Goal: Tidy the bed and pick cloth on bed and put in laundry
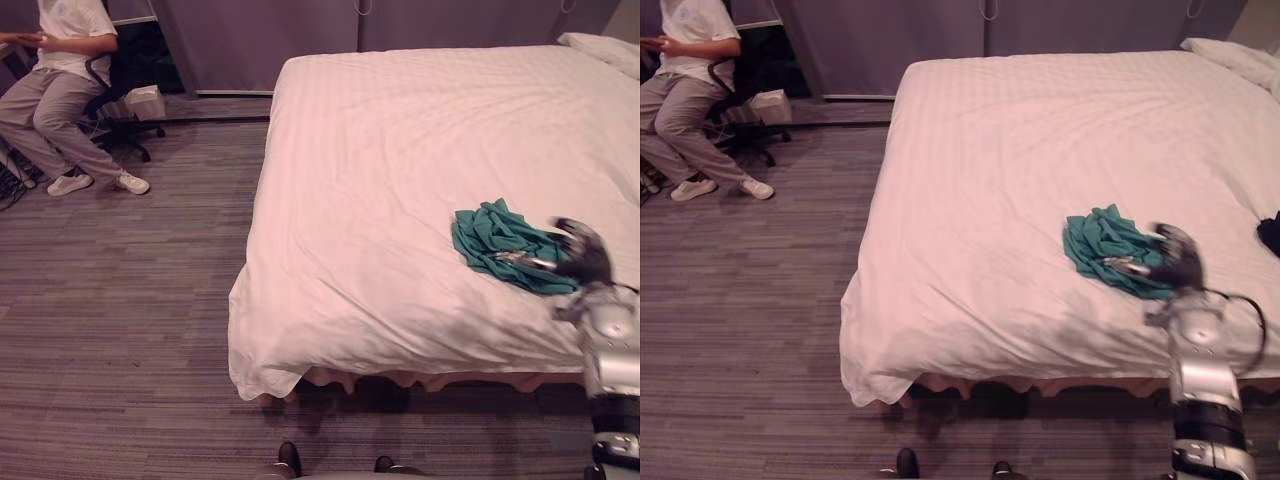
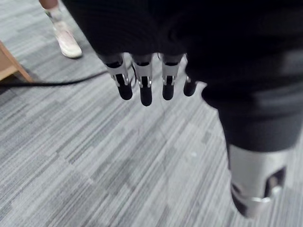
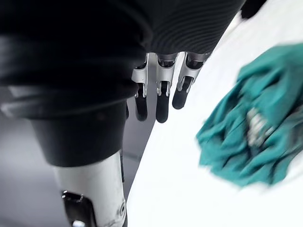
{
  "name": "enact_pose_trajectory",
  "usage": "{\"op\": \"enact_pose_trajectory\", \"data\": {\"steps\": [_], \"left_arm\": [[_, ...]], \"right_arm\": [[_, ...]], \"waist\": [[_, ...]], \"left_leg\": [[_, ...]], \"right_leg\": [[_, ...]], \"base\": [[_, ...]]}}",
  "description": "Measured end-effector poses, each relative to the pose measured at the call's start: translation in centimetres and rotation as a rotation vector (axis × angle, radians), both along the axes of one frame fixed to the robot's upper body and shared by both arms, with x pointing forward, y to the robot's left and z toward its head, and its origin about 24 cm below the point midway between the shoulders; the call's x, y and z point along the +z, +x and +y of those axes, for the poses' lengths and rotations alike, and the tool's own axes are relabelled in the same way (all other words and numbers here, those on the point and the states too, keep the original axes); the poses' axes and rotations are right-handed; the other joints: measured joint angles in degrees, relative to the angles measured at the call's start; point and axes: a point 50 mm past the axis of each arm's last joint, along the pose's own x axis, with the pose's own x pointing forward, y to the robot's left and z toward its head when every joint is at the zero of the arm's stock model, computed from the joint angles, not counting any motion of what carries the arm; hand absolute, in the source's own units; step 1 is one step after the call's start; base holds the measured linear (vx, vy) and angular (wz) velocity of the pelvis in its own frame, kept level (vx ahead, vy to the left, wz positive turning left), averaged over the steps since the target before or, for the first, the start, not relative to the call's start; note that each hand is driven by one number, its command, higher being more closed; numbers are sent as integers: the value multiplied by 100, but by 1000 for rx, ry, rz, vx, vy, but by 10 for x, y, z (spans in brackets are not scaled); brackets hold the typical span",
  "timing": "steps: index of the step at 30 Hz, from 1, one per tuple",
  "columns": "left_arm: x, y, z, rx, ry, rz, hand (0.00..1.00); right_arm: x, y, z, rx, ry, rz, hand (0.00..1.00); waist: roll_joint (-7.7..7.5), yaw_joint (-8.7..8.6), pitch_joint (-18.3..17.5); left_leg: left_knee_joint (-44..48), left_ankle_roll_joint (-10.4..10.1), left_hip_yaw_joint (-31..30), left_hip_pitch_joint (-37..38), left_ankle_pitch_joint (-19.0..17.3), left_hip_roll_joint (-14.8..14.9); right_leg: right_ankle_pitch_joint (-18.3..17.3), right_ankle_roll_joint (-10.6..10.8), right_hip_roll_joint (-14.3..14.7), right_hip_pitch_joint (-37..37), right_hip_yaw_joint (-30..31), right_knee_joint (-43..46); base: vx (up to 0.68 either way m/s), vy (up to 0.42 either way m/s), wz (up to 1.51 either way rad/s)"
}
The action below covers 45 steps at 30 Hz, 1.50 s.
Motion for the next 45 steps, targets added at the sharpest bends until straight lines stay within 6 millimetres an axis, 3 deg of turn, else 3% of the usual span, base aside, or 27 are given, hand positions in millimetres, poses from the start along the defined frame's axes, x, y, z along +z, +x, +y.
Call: {"op": "enact_pose_trajectory", "data": {"steps": [1,3,5,6,7,8,10,11,12,16,21,23,24,27,29,32,34,37,40,41,43,45], "left_arm": [[-1,4,-1,-14,-5,-14,0],[-2,26,-6,-77,-12,-76,0],[3,75,-11,-179,3,-222,0],[13,117,-16,-251,19,-364,0],[20,135,-19,-279,26,-430,0],[33,166,-25,-318,35,-554,0],[54,204,-37,-378,38,-711,0],[64,220,-49,-438,28,-787,0],[65,222,-51,-447,26,-795,0],[73,247,-87,-595,-46,-850,0],[71,258,-108,-676,-71,-828,0],[66,256,-112,-685,-77,-795,0],[59,251,-110,-684,-79,-758,0],[55,250,-106,-677,-64,-744,0],[52,248,-102,-648,-53,-741,0],[54,249,-94,-628,-28,-745,0],[55,248,-87,-628,-7,-747,0],[54,239,-73,-628,31,-736,0],[49,227,-59,-627,62,-703,0],[47,222,-54,-630,71,-685,0],[45,218,-51,-653,80,-658,0],[41,214,-52,-695,82,-629,0]], "right_arm": [[2,2,12,59,14,5,100],[10,8,54,256,77,26,100],[26,13,92,422,146,7,100],[47,16,115,509,170,-42,100],[57,17,123,543,172,-70,100],[74,17,139,599,170,-117,100],[85,16,152,644,165,-146,100],[77,16,161,664,148,-103,100],[75,16,163,668,144,-92,100],[47,29,173,614,143,49,100],[16,43,170,537,171,180,100],[-12,49,161,484,184,288,100],[-45,48,149,424,194,400,100],[-102,37,115,285,187,581,100],[-152,8,85,197,189,725,100],[-177,-19,83,226,201,754,100],[-171,-27,99,325,237,684,100],[-132,-40,139,583,278,441,100],[-53,-72,180,867,346,28,100],[-27,-82,187,942,382,-85,100],[3,-94,192,1023,431,-213,100],[19,-97,190,1072,468,-266,100]], "waist": [[-23,20,0],[-30,93,89],[-20,166,409],[46,214,777],[64,219,981],[156,238,1341],[352,290,1821],[483,374,1968],[500,389,1973],[749,543,2103],[1007,685,2195],[1068,766,2199],[1070,775,2197],[1070,755,2197],[1054,569,2207],[945,278,2253],[815,154,2281],[481,41,2267],[175,-146,2148],[52,-154,2053],[-85,-167,1866],[-188,-164,1679]], "left_leg": [[0,2,6,-3,2,-1],[7,13,-26,-19,18,-17],[183,32,-195,-287,30,-13],[415,49,-303,-687,30,10],[508,68,-341,-817,42,12],[636,100,-422,-1116,49,5],[724,160,-529,-1407,146,-28],[738,194,-592,-1678,213,-74],[750,201,-600,-1736,219,-80],[913,281,-735,-2517,283,-180],[885,330,-768,-2998,386,-272],[859,335,-776,-2999,397,-284],[848,334,-782,-2995,398,-290],[726,341,-780,-2937,443,-337],[651,345,-774,-2761,470,-409],[619,283,-744,-2315,398,-451],[616,284,-649,-2026,293,-402],[529,232,-345,-1613,192,-258],[388,191,-157,-1261,184,-135],[374,161,-87,-1149,158,-97],[316,146,-28,-975,143,-59],[273,145,-14,-781,142,-46]], "right_leg": [[15,-1,0,4,1,-18],[78,-13,-5,73,-41,-101],[70,-19,-27,-93,-197,37],[34,-46,-48,-444,-278,289],[7,-59,-63,-578,-309,409],[-48,-84,-95,-872,-369,655],[-95,-75,-175,-1166,-470,935],[-107,-62,-212,-1474,-497,1092],[-109,-60,-220,-1535,-506,1117],[-144,-66,-388,-2354,-652,1524],[-213,-56,-507,-2870,-721,1650],[-215,-55,-521,-2879,-734,1648],[-225,-49,-537,-2880,-745,1636],[-251,-27,-578,-2865,-749,1650],[-280,29,-654,-2703,-754,1646],[-315,83,-677,-2288,-683,1595],[-318,89,-614,-2052,-570,1489],[-215,60,-445,-1733,-311,1187],[-133,24,-291,-1423,-212,938],[-104,12,-245,-1339,-135,909],[-94,1,-194,-1179,-103,841],[-94,0,-172,-973,-103,774]], "base": [[44,10,-3],[48,7,12],[-72,6,41],[-136,10,37],[-187,15,36],[-153,14,28],[-145,29,33],[-95,31,26],[-52,32,19],[-3,41,21],[-9,22,10],[13,-2,6],[20,-1,8],[59,1,5],[90,14,4],[84,16,-10],[8,-9,-45],[6,-22,-65],[69,-40,-33],[97,-38,-27],[102,-33,-19],[109,-14,-5]]}}
